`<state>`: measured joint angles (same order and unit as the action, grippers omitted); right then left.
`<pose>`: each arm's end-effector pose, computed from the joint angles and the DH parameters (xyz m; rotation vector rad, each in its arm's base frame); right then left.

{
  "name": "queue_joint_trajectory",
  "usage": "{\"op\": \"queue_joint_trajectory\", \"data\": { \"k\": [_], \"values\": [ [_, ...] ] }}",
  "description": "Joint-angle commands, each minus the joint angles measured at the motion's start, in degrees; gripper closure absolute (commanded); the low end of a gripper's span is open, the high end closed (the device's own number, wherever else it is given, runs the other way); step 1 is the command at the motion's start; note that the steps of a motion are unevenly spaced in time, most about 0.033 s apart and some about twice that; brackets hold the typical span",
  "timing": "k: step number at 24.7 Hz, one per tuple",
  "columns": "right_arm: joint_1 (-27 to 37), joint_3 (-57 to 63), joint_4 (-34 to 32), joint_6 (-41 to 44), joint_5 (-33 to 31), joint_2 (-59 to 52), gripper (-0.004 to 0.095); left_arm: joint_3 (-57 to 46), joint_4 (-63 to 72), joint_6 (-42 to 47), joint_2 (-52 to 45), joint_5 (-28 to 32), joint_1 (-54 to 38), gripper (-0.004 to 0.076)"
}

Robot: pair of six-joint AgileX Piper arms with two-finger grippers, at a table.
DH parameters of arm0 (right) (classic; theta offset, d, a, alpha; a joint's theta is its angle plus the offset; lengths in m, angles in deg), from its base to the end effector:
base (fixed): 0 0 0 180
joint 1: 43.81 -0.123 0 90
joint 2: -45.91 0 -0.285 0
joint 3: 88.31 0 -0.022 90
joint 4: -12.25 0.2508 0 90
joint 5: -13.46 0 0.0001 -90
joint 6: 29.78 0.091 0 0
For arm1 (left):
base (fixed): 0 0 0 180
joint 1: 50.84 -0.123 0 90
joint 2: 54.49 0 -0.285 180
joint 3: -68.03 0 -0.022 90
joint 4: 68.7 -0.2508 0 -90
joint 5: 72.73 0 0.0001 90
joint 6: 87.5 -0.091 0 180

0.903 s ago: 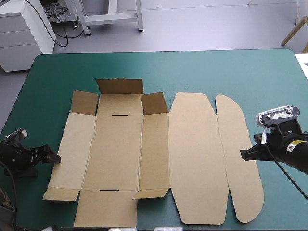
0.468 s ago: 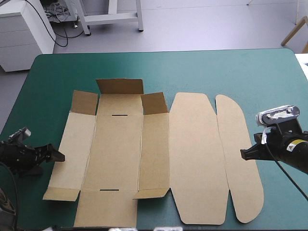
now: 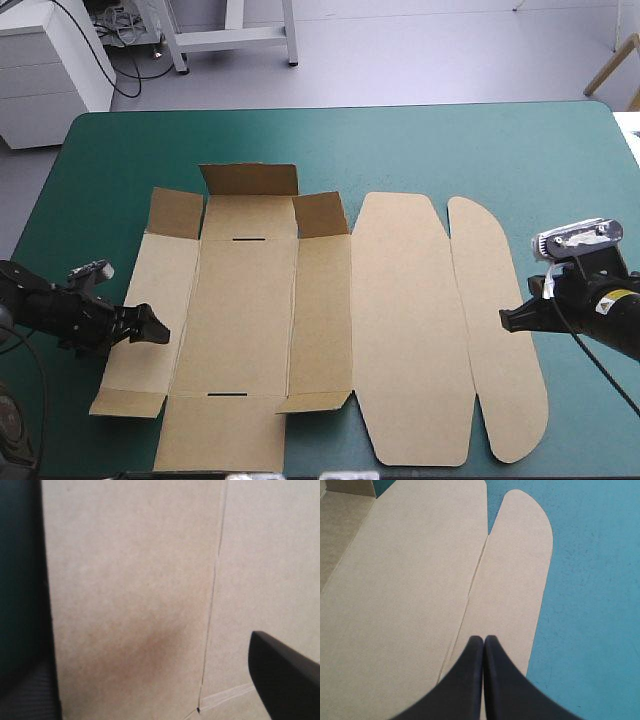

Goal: Fold the box

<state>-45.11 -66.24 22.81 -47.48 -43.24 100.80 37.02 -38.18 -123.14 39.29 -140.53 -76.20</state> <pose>0.1406 0.0171 0.3725 -0.3417 2.2901 0.0854 0.2208 0.0573 0.2031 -0.1210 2.9861 -0.7818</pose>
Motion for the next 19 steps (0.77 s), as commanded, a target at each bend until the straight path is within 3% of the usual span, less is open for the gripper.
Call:
{"op": "queue_joint_trajectory", "data": {
  "k": [1,12,15,19],
  "values": [
    [0.19,-1.36,1.06,-0.38,3.47,-0.4,0.0928,-1.77,3.13,0.82,0.49,-6.79,2.31,0.0057],
    [0.19,-1.36,1.55,-0.38,3.83,-0.4,0.0928,-1.77,5.07,2.48,0.49,-6.79,6.67,0.0088],
    [0.19,-1.36,1.7,-0.38,4.08,-0.4,0.0928,-2.6,6.84,2.37,0.49,-6.79,7.4,0.02],
    [0.19,-1.36,1.93,-0.84,4.54,-0.4,0.0927,-2.6,10.03,1.67,0.49,-6.79,7.67,0.0229]
  ]
}}
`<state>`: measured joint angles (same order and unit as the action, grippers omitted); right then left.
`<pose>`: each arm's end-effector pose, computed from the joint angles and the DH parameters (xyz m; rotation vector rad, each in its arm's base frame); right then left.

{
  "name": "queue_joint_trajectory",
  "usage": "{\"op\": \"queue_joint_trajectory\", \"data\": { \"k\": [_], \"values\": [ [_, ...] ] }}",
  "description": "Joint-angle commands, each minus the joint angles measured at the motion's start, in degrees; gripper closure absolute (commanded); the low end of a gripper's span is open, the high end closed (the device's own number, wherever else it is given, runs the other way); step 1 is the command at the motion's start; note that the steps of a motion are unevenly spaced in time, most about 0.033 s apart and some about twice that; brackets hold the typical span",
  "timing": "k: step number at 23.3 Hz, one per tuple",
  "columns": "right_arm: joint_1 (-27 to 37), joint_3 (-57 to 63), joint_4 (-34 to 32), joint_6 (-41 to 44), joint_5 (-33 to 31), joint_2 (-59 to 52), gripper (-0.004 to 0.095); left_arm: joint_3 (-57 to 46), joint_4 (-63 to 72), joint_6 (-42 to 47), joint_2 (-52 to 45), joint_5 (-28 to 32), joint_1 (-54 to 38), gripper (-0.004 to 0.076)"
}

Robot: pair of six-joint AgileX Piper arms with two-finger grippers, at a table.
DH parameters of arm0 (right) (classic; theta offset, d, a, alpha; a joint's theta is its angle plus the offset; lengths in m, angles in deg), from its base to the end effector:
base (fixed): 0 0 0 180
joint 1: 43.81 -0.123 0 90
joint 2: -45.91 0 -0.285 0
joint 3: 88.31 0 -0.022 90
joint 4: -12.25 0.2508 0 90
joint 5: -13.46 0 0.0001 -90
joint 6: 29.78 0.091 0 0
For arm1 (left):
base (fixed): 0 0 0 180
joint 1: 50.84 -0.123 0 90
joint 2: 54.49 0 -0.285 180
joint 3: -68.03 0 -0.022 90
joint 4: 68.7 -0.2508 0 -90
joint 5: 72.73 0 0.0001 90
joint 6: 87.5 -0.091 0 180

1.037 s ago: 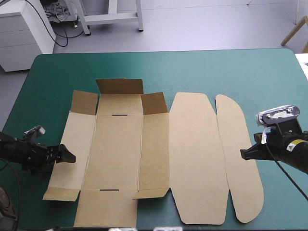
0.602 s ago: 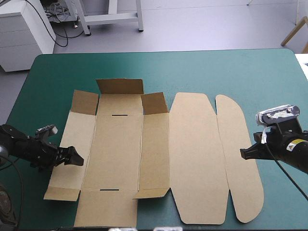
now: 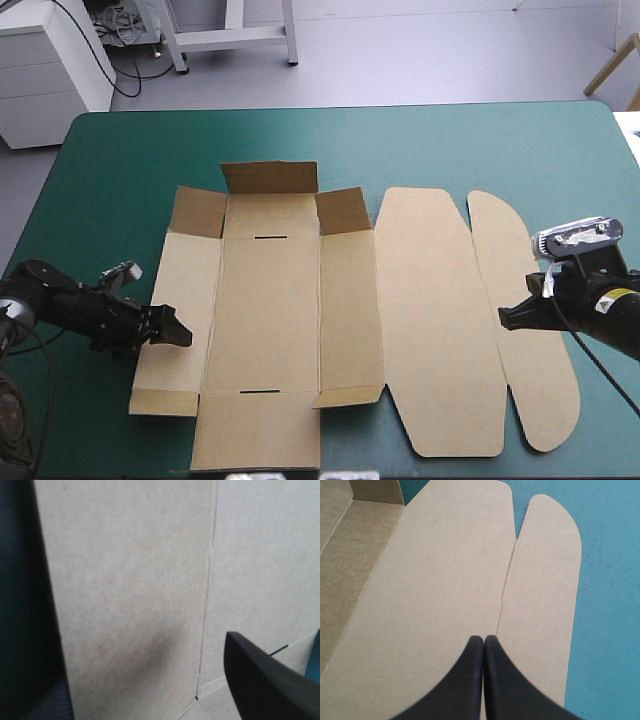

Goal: Fold the box

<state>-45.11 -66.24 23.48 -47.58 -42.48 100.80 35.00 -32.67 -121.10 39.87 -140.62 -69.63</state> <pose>0.1413 0.0179 0.3736 -0.3372 2.2757 0.0962 0.2243 0.0239 0.1974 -0.0962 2.9888 -0.9292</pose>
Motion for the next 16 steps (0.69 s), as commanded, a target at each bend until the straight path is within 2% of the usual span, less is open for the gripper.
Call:
{"op": "queue_joint_trajectory", "data": {
  "k": [1,8,16],
  "values": [
    [0.19,-1.36,1.27,-0.73,3.78,-0.4,0.0928,-0.58,5.2,-0.86,-0.08,-6.7,1.1,0.023],
    [0.19,-1.36,1.27,-0.73,4.15,-0.4,0.0928,-0.58,7.93,-1.14,-0.08,-6.7,1.1,0.0229],
    [0.19,-1.36,1.27,-0.73,4.15,-0.4,0.0928,-0.58,8.13,-1.14,0.02,-6.7,6.19,0.0229]
  ]
}}
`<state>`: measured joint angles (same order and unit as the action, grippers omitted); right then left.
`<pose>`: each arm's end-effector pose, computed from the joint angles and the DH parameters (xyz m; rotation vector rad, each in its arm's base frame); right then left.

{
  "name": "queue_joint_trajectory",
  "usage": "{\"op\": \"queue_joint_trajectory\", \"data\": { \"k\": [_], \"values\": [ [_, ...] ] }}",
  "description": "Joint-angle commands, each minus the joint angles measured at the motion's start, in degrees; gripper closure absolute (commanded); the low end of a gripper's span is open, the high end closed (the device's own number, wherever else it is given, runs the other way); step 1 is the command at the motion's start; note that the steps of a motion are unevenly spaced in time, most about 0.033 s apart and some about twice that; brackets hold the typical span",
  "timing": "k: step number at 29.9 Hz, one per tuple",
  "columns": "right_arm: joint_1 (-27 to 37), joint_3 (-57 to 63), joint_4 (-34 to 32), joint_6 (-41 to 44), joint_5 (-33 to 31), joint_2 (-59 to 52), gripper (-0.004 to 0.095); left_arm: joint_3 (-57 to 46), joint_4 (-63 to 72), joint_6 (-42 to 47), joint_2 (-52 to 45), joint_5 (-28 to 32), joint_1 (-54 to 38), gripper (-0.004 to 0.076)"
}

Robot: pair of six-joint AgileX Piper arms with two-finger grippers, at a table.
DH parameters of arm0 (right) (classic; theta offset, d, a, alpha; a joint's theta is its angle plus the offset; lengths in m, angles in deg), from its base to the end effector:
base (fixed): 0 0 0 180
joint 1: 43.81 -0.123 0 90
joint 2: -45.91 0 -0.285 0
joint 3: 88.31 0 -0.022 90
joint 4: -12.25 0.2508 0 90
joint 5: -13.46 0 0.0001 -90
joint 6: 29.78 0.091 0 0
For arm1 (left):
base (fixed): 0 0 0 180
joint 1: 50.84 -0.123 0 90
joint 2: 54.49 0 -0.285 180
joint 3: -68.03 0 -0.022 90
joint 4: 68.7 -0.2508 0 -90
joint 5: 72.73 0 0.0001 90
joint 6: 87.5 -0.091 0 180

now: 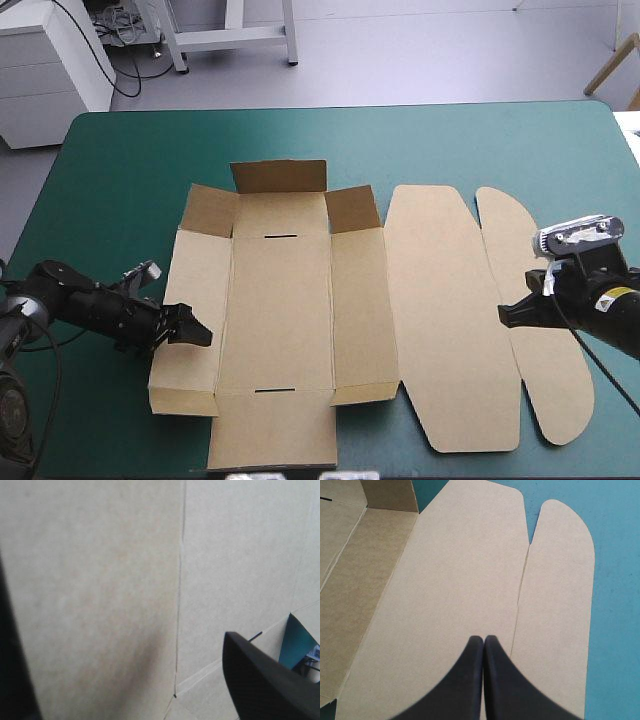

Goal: Fold the box

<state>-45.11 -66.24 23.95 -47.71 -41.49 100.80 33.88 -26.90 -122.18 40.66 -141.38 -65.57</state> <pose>0.1424 0.0184 0.3748 -0.3329 2.2579 0.1014 0.2263 0.0011 0.1952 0.0550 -2.9462 1.0677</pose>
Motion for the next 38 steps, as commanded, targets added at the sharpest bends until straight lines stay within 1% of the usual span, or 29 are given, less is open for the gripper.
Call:
{"op": "queue_joint_trajectory", "data": {
  "k": [1,7,10,14,23,31,32,36,38],
  "values": [
    [0.19,-1.36,0.8,-0.6,3.17,-0.4,0.0928,0.54,2.51,-0.06,-0.78,-5.94,2.57,0.023],
    [0.19,-1.36,0.92,-0.6,3.17,-0.4,0.0928,0.54,5.7,-0.06,-0.78,-5.94,2.71,0.0232],
    [0.19,-1.36,0.92,-0.6,3.17,-0.4,0.0928,0.54,5.57,0.05,-0.78,-5.94,2.71,0.0251],
    [0.19,-1.36,0.92,-0.6,3.17,-0.4,0.0928,0.54,4.74,0.62,-0.78,-5.94,2.71,0.0322],
    [0.19,-1.36,0.92,-0.6,3.17,-0.4,0.0928,0.54,2.5,1.68,-0.78,-5.81,2.71,0.0526],
    [0.19,-1.36,0.79,-0.6,2.89,-0.4,0.0928,0.54,2.04,1.66,-0.78,-2.66,2.71,0.072],
    [0.19,-1.36,0.79,-0.6,2.6,-0.4,0.0928,0.54,1.43,1.66,-0.78,-2.65,2.71,0.0731],
    [0.19,-1.36,0.79,-0.72,1.02,-0.4,0.0928,0.54,0.16,1.5,-0.78,-2.9,2.71,0.0731],
    [0.19,-1.36,0.79,-2.13,-0.45,-0.4,0.0928,0.54,-0.2,1.5,-0.78,-2.3,2.71,0.0731]
  ]
}}
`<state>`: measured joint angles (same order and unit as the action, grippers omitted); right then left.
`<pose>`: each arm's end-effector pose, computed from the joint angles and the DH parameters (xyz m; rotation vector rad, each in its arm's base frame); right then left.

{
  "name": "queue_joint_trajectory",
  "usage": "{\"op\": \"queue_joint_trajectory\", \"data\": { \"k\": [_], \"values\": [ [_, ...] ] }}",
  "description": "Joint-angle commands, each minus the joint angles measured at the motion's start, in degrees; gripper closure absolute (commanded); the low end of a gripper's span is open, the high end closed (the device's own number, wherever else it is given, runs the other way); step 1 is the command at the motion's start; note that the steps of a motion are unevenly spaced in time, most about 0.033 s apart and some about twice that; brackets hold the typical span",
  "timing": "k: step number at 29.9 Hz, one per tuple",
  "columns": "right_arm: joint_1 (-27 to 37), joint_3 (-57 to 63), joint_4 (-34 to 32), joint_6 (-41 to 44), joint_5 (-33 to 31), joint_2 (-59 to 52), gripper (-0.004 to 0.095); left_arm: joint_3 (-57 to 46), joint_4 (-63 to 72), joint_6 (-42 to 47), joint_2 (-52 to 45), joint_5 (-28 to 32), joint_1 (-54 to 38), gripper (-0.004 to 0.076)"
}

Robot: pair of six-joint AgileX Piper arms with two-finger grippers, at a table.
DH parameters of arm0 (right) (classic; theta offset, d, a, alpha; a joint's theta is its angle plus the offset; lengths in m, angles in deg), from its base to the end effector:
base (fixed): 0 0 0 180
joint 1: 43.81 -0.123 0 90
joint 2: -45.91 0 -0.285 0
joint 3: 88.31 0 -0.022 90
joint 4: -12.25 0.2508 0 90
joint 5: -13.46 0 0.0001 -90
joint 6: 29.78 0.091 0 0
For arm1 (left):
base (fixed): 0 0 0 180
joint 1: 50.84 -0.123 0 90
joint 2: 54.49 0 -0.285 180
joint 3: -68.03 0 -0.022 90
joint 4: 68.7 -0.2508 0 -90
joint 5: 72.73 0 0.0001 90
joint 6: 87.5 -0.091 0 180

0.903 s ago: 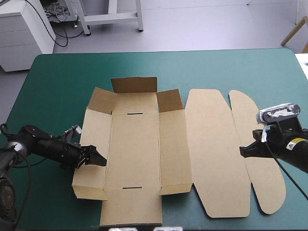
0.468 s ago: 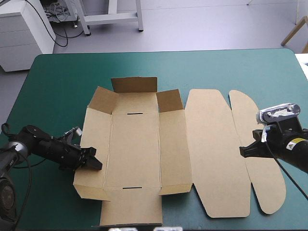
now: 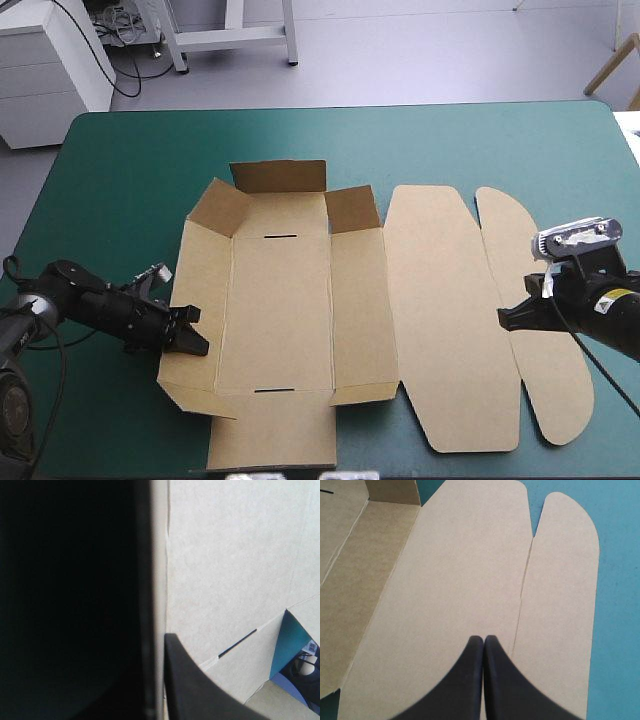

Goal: Fold the box

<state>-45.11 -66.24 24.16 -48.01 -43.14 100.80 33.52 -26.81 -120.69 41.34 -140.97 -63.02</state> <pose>0.1406 0.0189 0.3730 -0.3460 2.2836 0.1093 0.2262 -0.0089 0.1912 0.0411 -2.9138 1.0563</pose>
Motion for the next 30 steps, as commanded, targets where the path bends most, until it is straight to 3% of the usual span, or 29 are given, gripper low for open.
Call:
{"op": "queue_joint_trajectory", "data": {
  "k": [1,10,18,27,30],
  "values": [
    [0.19,-1.36,0.58,-2.43,0.79,-0.4,0.0928,0.9,-0.41,0.01,-1.46,-2.39,0.15,0.0731],
    [0.19,-1.36,0.49,-3.12,1.07,-0.4,0.0927,2.39,-1.72,-4.62,-1.46,-0.85,0.15,0.0731],
    [0.19,-1.36,0.59,-2.45,-0.05,-0.4,0.0928,14.46,-4.3,-5.17,-1.67,-6.38,0.74,0.0731],
    [0.19,-3.36,3.68,-2.45,1.82,-0.45,0.0928,33.42,-24.39,0.59,-1.89,-5.62,15.54,0.0731],
    [0.19,-4.85,3.81,-2.69,2.04,-0.45,0.0927,39.03,-31.26,0.62,-1.89,-2.21,22.69,0.0731]
  ]
}}
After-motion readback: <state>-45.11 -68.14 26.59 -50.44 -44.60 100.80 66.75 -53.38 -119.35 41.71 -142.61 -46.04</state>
